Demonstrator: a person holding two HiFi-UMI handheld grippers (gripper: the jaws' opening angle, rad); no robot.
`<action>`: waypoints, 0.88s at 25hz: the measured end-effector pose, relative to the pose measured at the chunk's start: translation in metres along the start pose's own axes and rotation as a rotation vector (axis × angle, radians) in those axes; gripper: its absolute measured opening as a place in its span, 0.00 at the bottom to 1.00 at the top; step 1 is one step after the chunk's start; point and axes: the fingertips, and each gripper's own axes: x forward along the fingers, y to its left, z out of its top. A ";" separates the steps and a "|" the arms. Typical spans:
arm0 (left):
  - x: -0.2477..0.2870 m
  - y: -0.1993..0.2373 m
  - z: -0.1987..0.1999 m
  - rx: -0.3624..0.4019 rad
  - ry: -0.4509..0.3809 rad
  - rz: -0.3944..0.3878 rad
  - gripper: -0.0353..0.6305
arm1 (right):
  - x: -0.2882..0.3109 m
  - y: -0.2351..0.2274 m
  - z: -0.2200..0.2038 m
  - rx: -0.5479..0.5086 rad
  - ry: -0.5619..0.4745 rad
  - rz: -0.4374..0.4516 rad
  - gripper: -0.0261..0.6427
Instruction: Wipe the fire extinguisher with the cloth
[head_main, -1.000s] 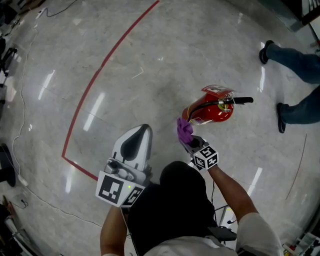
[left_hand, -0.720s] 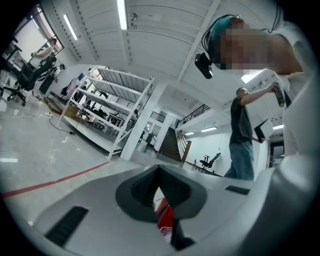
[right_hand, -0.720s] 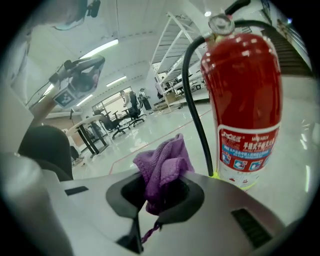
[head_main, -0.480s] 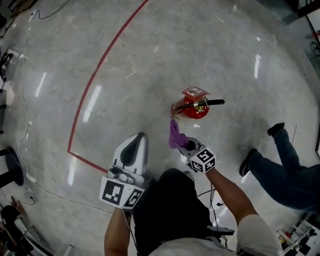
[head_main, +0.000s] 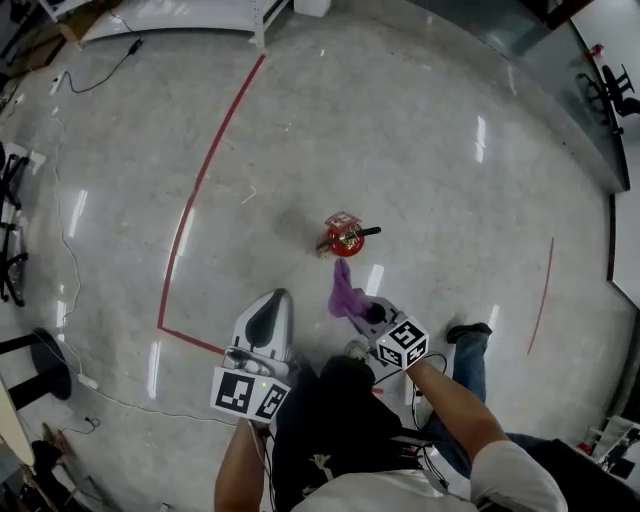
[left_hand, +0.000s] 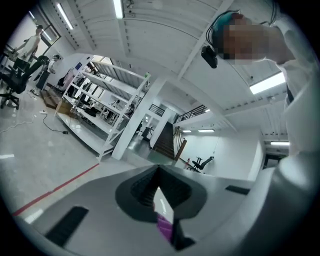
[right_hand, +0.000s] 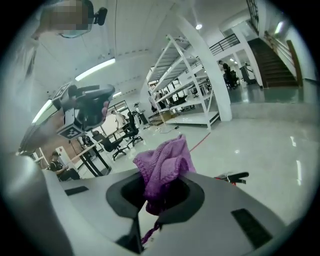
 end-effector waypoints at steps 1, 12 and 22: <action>-0.005 -0.009 0.018 0.003 0.000 -0.006 0.06 | -0.013 0.012 0.022 0.003 -0.018 -0.010 0.11; -0.057 -0.078 0.171 0.037 -0.052 -0.074 0.06 | -0.141 0.127 0.238 -0.049 -0.308 -0.171 0.11; -0.092 -0.168 0.224 0.102 -0.132 -0.105 0.06 | -0.271 0.187 0.327 -0.079 -0.587 -0.267 0.11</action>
